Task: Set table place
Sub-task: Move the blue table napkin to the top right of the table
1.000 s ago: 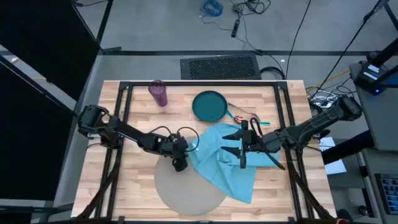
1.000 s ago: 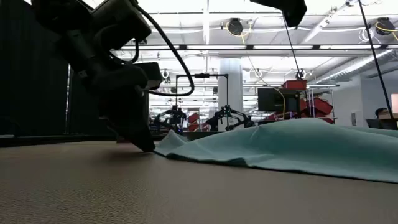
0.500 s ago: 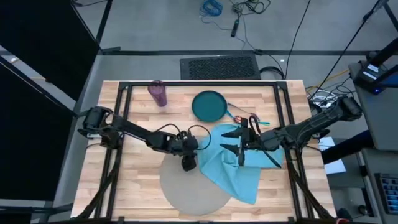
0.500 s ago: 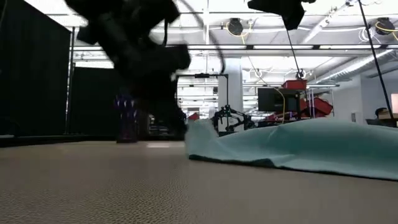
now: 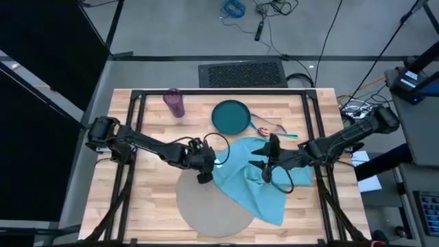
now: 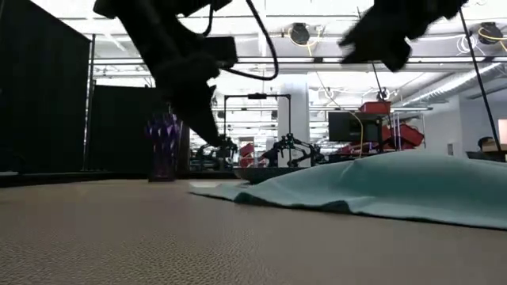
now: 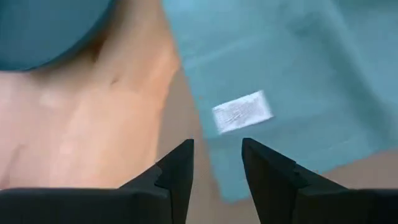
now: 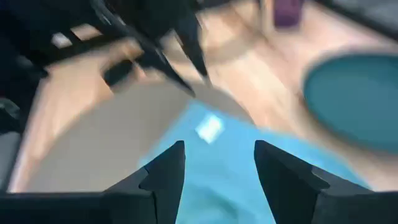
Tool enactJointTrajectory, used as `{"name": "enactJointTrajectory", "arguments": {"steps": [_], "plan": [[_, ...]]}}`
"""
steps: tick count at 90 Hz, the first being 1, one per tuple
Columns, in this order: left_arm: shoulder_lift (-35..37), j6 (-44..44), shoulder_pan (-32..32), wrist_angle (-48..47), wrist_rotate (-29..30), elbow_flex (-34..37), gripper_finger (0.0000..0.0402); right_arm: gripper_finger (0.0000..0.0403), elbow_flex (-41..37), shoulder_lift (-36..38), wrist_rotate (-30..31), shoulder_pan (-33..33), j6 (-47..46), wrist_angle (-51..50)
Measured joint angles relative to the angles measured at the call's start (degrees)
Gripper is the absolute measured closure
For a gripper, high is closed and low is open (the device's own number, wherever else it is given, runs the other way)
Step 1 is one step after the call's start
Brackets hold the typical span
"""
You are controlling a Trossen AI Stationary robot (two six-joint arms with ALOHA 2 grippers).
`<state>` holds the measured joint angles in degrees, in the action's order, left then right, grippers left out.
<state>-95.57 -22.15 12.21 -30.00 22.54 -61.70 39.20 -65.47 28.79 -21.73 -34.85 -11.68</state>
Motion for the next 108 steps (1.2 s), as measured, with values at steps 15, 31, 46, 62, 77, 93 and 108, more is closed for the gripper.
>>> {"name": "enactJointTrajectory", "arguments": {"steps": [15, 31, 46, 62, 77, 93, 108], "plan": [[4.5, -1.25, 1.59, -1.5, 2.94, -0.03, 0.0278, 0.0225, 0.0, 0.0, -0.36, -2.3, -9.28, -10.12], [6.4, -2.91, 3.06, -4.31, 4.33, -0.06, 0.0278, 0.0225, 0.0, -0.24, -6.23, -8.25, -11.55, -13.57], [6.45, -3.08, 4.04, -4.75, 4.44, -0.08, 0.0279, 0.0225, 0.0, -3.61, -7.89, -14.6, -10.76, -15.28], [6.45, -3.1, 4.06, -4.35, 4.47, -0.08, 0.0279, 0.0225, 0.0, -9.63, -4.93, -16.27, -8.26, -20.5], [6.45, -4.28, 4.07, -4.39, 4.48, -0.08, 0.0279, 0.0223, 0.0, -14.58, -6.94, -16.27, -6.92, -19.6], [6.45, -4.33, 4.06, -4.41, 4.48, -0.08, 0.0279, 0.0217, 0.0, -17.82, -8.06, -16.27, -9.08, -19.47], [6.45, -4.31, 4.06, -4.41, 4.48, -0.08, 0.0279, 0.0264, 0.0, -19.41, -7.58, -15.95, -9.68, -19.91]]}}
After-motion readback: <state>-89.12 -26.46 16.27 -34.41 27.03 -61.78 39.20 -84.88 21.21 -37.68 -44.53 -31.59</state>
